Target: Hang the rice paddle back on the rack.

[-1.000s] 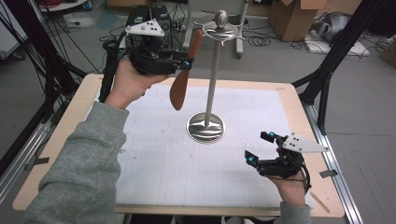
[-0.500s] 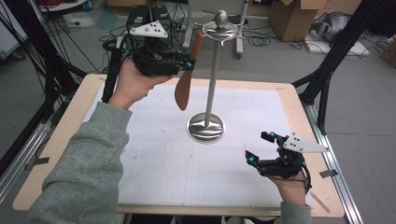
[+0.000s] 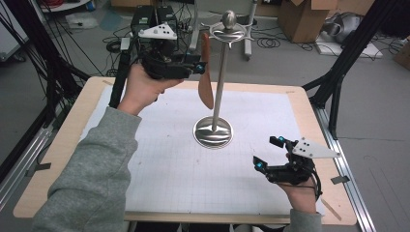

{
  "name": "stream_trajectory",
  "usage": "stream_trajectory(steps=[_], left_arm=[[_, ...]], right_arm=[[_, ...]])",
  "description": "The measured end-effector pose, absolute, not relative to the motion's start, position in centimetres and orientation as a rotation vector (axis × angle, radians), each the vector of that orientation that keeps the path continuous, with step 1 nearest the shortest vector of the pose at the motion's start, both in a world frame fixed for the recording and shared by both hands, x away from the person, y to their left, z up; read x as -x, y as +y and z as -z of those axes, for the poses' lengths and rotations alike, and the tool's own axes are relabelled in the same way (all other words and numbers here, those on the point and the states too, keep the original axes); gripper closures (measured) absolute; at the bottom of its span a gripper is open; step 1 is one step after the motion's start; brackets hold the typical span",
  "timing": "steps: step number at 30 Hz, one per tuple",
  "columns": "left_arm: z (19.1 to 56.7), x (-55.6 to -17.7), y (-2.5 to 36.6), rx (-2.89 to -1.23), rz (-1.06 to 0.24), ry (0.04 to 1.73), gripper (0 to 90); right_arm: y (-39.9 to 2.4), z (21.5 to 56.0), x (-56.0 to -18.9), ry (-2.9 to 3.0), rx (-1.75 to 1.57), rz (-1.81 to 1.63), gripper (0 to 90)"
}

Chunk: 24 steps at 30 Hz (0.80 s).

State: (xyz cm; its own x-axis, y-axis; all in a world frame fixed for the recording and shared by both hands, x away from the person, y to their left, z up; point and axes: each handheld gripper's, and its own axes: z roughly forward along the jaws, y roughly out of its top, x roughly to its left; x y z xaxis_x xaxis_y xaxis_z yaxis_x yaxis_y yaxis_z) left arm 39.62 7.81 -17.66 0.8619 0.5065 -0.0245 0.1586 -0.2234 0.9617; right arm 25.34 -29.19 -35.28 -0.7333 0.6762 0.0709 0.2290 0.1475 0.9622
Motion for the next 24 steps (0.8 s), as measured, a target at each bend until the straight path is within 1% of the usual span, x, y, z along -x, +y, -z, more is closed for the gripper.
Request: stream_trajectory(steps=[4,5,6,7,8,10,14,19,24], left_arm=[[17.8,-39.3,8.3,-1.784,-0.346,0.505,51.7],[17.9,-39.2,8.5,-1.779,-0.346,0.502,51.7],[18.1,-39.1,8.7,-1.775,-0.344,0.497,48.1],[18.2,-39.1,8.9,-1.775,-0.343,0.484,48.1],[18.7,-38.9,9.2,-1.785,-0.342,0.455,41.2],[19.3,-38.7,9.6,-1.812,-0.355,0.419,37.9],[20.3,-38.2,10.3,-1.787,-0.36,0.387,26.5],[20.8,-37.4,11.3,-1.778,-0.378,0.363,21.5],[21.3,-36.4,12.5,-1.76,-0.391,0.365,19.7]], right_arm=[[-29.4,35.1,-25.2,2.042,-0.872,-1.618,7.7],[-29.4,35.1,-25.2,2.042,-0.872,-1.618,7.7],[-29.4,35.1,-25.2,2.036,-0.866,-1.615,7.7],[-29.4,35.1,-25.2,2.036,-0.866,-1.615,7.7],[-29.4,35.1,-25.2,2.041,-0.872,-1.616,7.7],[-29.4,35.2,-25.2,2.039,-0.869,-1.615,7.7],[-29.3,35.3,-25.3,2.046,-0.874,-1.612,7.7],[-29.0,35.0,-25.1,2.05,-0.861,-1.614,7.7],[-28.8,34.9,-25.1,2.049,-0.841,-1.61,7.7]])
